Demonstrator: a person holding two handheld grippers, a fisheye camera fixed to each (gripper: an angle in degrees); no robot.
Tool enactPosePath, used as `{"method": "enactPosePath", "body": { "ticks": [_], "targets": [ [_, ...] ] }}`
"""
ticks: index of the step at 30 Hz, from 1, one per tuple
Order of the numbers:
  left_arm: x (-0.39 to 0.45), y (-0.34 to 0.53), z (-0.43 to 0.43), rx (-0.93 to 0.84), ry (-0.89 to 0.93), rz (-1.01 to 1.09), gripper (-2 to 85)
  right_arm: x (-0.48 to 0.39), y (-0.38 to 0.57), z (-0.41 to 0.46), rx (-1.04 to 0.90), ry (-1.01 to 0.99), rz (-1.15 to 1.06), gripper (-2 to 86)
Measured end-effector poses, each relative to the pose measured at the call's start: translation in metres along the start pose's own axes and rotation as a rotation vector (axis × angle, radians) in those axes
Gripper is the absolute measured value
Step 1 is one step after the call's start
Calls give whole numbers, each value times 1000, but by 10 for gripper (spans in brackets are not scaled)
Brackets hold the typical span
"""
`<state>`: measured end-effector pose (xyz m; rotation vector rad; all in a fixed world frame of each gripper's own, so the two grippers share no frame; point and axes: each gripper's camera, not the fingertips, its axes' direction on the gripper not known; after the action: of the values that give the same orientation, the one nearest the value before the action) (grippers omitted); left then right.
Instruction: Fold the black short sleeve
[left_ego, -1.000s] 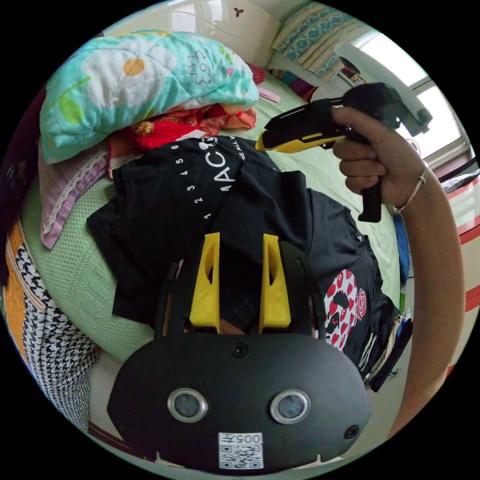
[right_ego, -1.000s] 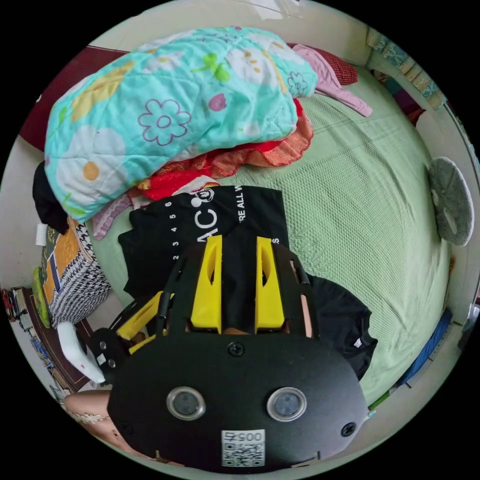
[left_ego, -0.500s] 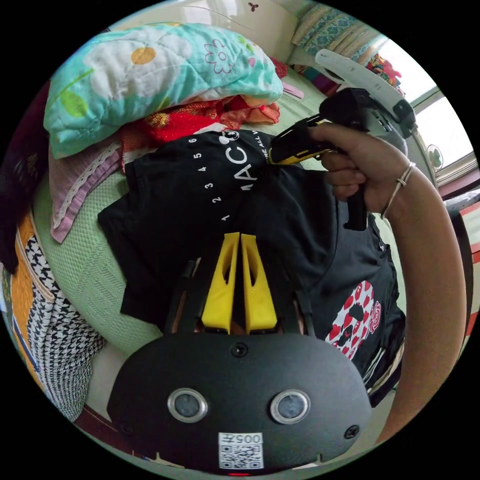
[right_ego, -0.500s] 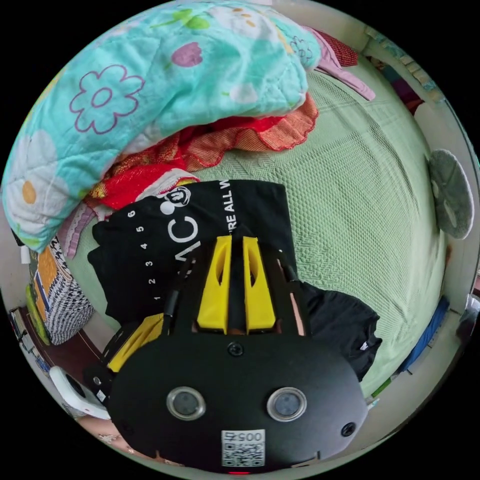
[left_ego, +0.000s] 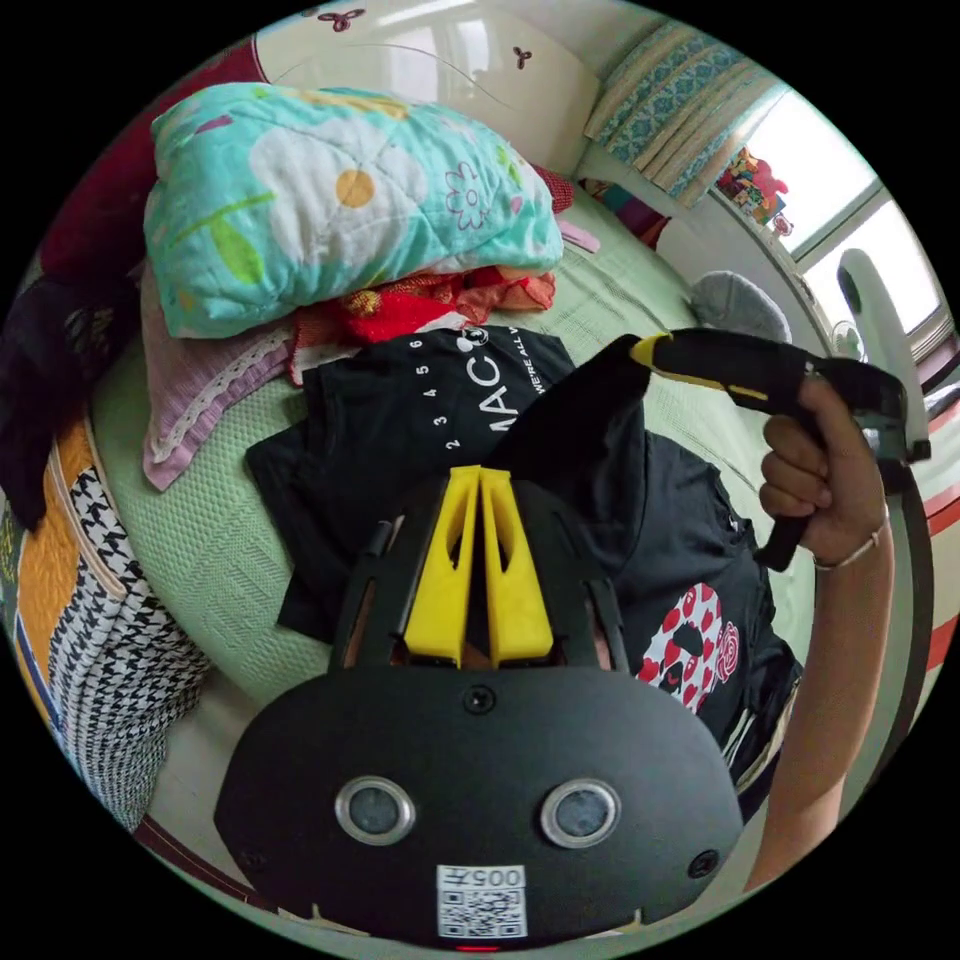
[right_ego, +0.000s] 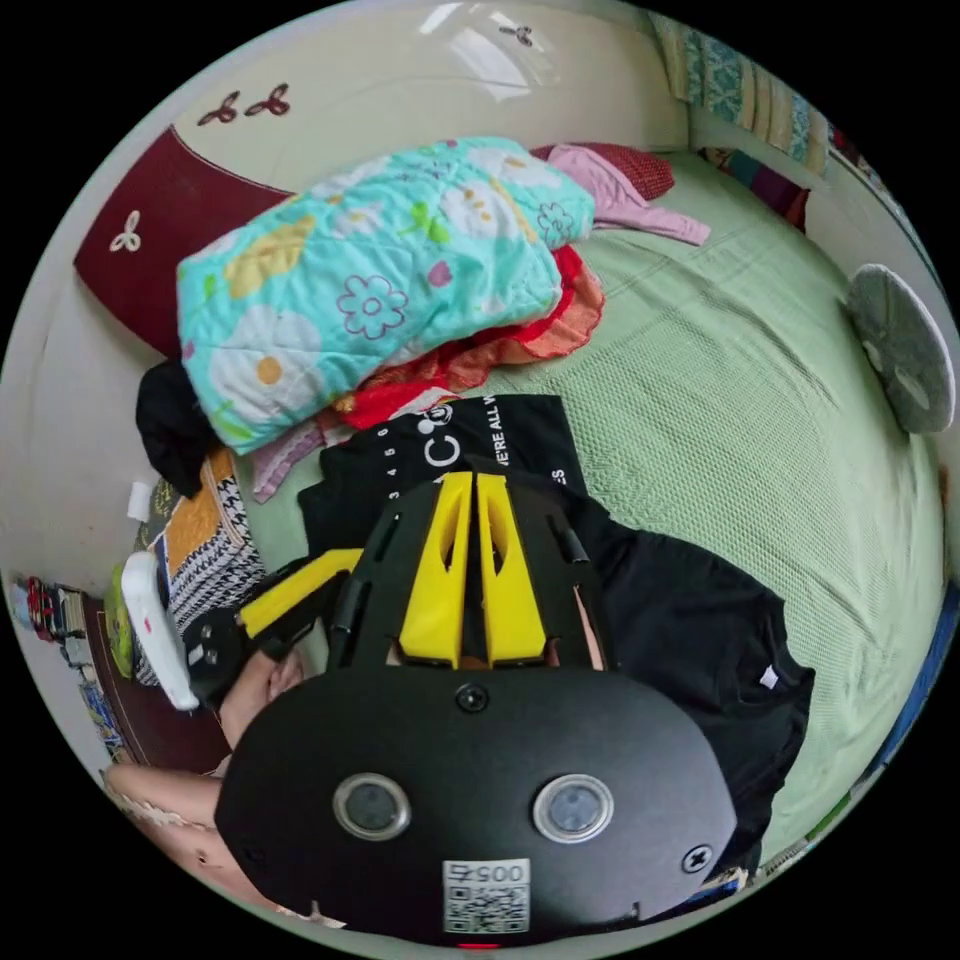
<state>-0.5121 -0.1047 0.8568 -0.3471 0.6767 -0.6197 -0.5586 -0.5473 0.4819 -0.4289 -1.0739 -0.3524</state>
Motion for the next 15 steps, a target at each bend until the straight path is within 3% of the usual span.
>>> {"method": "enactPosePath", "body": {
  "ticks": [7,10,15],
  "targets": [
    [19,2,2,-40,82,61,4,95,142,-63,170,-60,179,-12],
    [43,-2,12,-82,142,123,28,148,187,-52,100,-59,274,2],
    [85,-3,22,-137,60,255,55,195,227,-55,47,96,365,53]
  ]
}}
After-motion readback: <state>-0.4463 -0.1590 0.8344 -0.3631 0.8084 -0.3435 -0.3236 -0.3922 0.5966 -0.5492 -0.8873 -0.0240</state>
